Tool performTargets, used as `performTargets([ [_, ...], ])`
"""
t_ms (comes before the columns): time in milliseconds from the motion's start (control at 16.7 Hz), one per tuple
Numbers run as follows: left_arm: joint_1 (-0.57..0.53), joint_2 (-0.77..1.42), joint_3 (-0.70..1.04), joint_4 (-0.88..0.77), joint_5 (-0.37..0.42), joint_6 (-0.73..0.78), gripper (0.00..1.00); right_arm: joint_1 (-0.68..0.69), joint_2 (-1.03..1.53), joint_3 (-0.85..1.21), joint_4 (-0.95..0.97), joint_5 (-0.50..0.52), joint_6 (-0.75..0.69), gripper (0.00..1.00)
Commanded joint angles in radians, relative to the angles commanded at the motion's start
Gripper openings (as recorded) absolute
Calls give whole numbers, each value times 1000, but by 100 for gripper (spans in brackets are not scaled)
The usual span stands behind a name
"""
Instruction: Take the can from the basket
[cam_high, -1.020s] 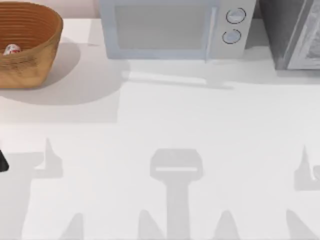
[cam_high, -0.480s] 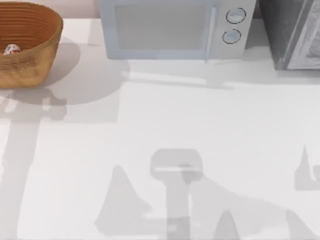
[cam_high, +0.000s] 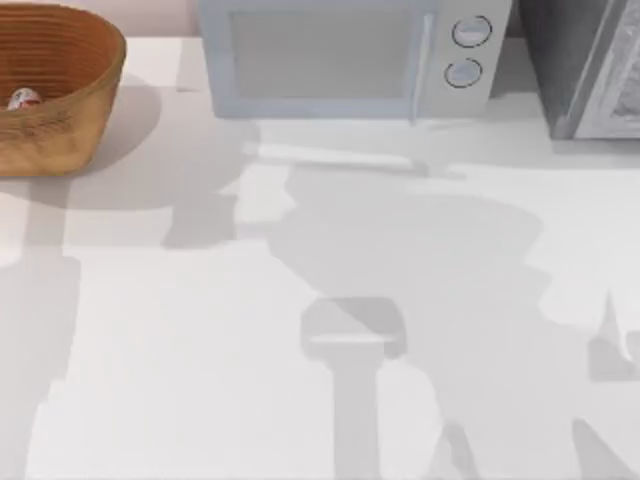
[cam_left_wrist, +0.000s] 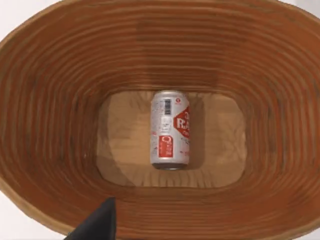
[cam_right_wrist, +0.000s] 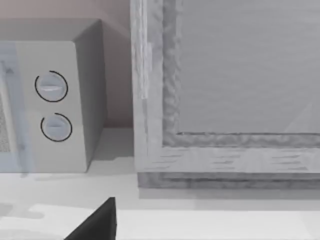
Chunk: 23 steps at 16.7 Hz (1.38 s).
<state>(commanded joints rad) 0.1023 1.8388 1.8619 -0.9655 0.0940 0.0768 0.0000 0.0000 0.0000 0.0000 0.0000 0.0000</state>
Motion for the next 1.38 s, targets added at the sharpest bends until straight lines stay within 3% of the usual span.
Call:
performTargets([
  [360, 21, 532, 548, -295, 39, 43, 100, 0, 0, 0, 0, 0, 0, 100],
  [600, 31, 764, 785, -422, 57, 64, 100, 0, 0, 0, 0, 0, 0, 100],
  [1380, 30, 904, 944, -489, 63, 68, 100, 0, 0, 0, 0, 0, 0, 100],
])
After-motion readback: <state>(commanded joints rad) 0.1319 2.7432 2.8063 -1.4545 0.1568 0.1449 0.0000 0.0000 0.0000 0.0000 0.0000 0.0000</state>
